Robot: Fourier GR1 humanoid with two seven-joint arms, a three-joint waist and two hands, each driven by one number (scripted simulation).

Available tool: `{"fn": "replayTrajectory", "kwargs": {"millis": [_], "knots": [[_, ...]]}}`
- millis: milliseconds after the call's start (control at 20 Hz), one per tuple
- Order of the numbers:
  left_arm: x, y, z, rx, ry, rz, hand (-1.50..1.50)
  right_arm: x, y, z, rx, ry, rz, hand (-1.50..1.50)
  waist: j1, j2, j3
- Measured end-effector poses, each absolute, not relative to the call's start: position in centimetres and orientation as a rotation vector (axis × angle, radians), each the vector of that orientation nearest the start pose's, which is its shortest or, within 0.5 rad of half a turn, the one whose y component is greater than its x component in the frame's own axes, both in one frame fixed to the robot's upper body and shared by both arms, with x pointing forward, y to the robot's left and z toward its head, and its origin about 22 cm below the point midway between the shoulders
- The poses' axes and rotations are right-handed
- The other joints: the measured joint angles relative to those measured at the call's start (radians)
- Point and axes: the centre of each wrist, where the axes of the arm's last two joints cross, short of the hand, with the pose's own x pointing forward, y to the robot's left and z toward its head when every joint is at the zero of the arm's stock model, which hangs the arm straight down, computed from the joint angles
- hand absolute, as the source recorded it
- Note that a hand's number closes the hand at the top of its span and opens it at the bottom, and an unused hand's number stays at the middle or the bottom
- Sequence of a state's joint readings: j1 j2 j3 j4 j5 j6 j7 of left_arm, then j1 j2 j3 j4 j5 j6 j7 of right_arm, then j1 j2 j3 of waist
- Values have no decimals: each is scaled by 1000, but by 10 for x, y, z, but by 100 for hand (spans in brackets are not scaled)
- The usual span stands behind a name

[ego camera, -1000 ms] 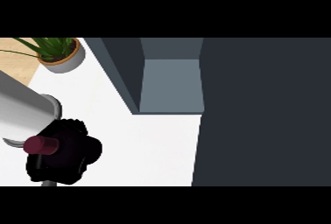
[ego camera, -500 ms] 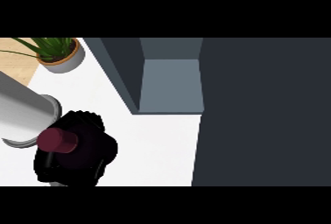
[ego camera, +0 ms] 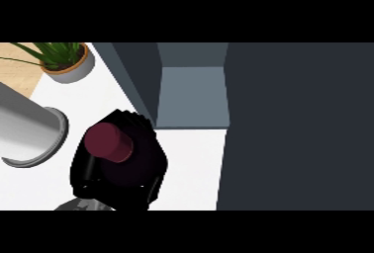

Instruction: Pick up the wine, place it into the cabinet and close the cabinet

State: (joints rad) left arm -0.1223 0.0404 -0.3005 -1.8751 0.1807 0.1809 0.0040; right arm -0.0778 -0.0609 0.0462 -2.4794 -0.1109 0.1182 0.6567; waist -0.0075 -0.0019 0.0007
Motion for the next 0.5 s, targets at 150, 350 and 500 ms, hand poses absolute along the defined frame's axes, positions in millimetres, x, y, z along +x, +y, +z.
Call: {"fn": "replayTrajectory", "kwargs": {"millis": [150, 350, 500], "knots": [[244, 135, 110, -358, -1903, -4, 150, 154, -222, 205, 135, -1890, 262, -150, -2, 1, 0], [247, 107, 118, -351, -1893, 6, 150, 153, -224, 204, 130, -1879, 258, -150, -5, 0, 0], [248, 89, 125, -332, -1902, 5, 150, 152, -225, 201, 135, -1881, 257, -150, -5, 0, 0]]}}
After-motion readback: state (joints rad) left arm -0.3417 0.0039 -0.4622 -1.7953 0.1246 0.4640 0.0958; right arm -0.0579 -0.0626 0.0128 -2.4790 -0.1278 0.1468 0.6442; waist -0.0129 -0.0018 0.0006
